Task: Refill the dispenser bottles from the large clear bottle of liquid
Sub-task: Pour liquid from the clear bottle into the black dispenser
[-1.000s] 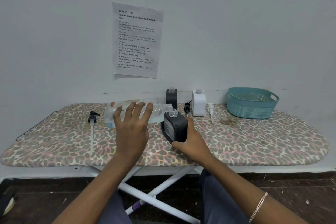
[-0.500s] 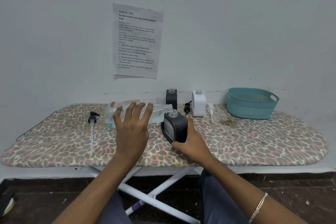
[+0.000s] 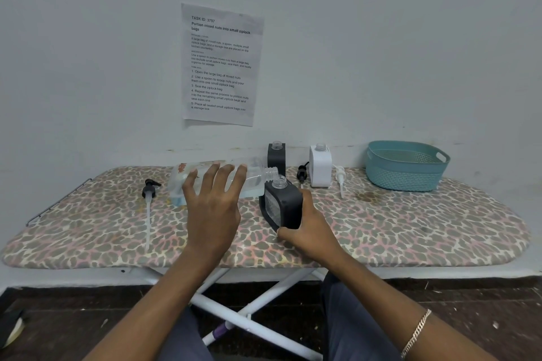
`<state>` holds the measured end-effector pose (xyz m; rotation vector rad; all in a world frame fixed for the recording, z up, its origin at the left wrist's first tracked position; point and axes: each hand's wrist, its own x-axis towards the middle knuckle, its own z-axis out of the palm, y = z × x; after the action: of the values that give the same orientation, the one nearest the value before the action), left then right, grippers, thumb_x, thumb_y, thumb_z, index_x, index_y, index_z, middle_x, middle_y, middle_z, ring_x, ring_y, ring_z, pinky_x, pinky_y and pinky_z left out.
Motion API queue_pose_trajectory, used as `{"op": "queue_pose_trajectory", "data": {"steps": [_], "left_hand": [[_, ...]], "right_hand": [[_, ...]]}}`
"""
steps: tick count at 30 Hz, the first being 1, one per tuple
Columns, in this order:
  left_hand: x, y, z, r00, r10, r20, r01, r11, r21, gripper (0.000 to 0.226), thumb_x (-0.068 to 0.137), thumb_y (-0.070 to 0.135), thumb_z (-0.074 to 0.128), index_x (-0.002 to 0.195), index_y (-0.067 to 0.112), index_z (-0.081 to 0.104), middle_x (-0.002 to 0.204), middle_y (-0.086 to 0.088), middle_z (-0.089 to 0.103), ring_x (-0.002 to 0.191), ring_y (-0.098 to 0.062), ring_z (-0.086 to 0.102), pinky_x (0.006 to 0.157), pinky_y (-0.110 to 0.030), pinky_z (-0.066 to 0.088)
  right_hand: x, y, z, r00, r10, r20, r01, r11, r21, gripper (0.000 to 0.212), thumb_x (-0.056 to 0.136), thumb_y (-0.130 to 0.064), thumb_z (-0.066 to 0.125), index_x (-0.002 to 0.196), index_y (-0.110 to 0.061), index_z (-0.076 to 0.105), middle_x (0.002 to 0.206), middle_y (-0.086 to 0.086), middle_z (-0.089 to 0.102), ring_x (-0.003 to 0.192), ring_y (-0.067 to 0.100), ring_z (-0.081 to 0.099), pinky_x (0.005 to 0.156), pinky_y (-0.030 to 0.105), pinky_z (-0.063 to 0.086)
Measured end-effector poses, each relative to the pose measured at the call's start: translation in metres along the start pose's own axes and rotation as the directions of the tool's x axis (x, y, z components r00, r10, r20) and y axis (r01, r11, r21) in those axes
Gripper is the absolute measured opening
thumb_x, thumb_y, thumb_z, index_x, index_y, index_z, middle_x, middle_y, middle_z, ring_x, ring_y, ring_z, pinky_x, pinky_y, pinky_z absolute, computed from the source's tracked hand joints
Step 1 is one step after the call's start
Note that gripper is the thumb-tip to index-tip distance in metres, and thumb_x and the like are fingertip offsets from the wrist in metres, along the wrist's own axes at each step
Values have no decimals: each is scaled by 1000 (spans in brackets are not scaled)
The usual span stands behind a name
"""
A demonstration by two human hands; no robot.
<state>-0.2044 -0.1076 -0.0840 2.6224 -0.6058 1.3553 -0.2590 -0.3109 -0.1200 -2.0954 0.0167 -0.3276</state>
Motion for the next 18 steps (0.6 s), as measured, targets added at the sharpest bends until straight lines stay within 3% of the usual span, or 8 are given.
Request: {"op": "queue_pose_trajectory", "data": {"steps": [3, 7, 18], "left_hand": [[0, 0, 0, 1000, 1, -3, -1, 1000, 3, 74, 72, -12, 68, 140, 16, 62, 134, -10, 65, 133, -34, 57, 112, -62, 31], [0, 0, 0, 1000, 1, 1, -1, 1000, 3, 74, 73, -12, 69, 141, 16, 61, 135, -10, 65, 133, -34, 57, 112, -62, 31], [0, 0, 0, 1000, 5, -7, -5, 1000, 2, 73, 73, -11, 70, 140, 15, 62, 133, -11, 65, 132, -35, 58, 112, -63, 32]], "right_hand": [[-1, 0, 0, 1000, 10, 0, -10, 1000, 4, 76, 81, -12, 77, 135, -38, 30, 104, -4, 68, 61, 16, 75, 54, 41, 64], [0, 0, 0, 1000, 0, -3, 0, 1000, -7, 76, 80, -13, 77, 135, -38, 30, 107, -4, 68, 66, 14, 75, 57, 37, 64], [1, 1, 0, 1000, 7, -3, -7, 1000, -13, 77, 80, -15, 78, 133, -42, 30, 109, -8, 66, 71, 16, 76, 61, 44, 65]]}}
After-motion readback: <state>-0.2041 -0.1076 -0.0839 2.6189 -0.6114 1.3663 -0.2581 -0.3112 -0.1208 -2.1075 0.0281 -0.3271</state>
